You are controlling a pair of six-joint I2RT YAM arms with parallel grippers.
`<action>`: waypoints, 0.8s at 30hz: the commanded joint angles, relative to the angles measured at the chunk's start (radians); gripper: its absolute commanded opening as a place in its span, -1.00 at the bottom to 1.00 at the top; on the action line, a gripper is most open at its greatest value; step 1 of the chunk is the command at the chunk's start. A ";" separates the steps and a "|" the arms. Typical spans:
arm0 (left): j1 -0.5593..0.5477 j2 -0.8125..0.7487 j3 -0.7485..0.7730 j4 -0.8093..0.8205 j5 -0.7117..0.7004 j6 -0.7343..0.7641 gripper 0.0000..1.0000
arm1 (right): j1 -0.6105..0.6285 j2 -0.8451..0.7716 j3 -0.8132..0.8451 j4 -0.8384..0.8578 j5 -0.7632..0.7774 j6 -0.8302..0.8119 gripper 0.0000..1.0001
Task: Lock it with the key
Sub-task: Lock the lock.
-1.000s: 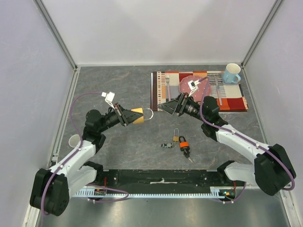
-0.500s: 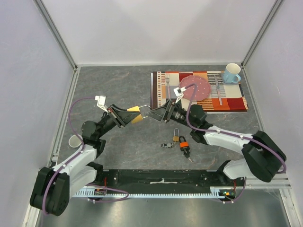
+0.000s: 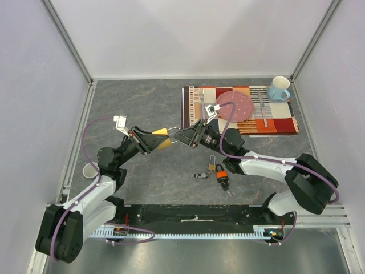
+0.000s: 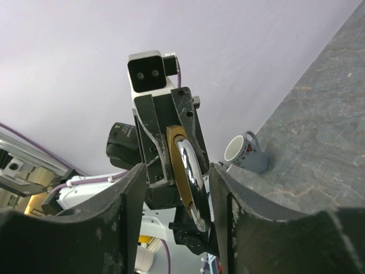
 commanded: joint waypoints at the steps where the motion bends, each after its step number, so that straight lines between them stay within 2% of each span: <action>1: 0.000 -0.028 0.017 0.101 -0.011 -0.039 -0.96 | 0.008 0.005 0.041 0.080 0.035 0.022 0.04; 5: 0.001 -0.027 0.017 0.103 -0.009 -0.041 -0.95 | 0.011 0.022 0.053 0.101 0.044 0.039 -0.13; 11: 0.000 -0.024 0.022 0.100 0.014 -0.039 -0.96 | 0.014 0.042 0.079 0.100 0.035 0.042 -0.69; 12: 0.000 -0.024 0.023 0.101 0.020 -0.041 -0.95 | 0.015 0.042 0.081 0.100 0.038 0.043 -0.87; 14: 0.001 -0.022 0.028 0.100 0.040 -0.038 -0.96 | 0.015 0.040 0.079 0.097 0.041 0.037 -1.00; 22: 0.001 -0.027 0.031 0.037 0.068 -0.010 -0.95 | 0.014 0.004 0.076 0.037 0.053 -0.018 -1.00; 24: 0.001 -0.031 0.035 0.003 0.066 0.010 -0.89 | 0.015 -0.018 0.073 0.016 0.061 -0.033 -1.00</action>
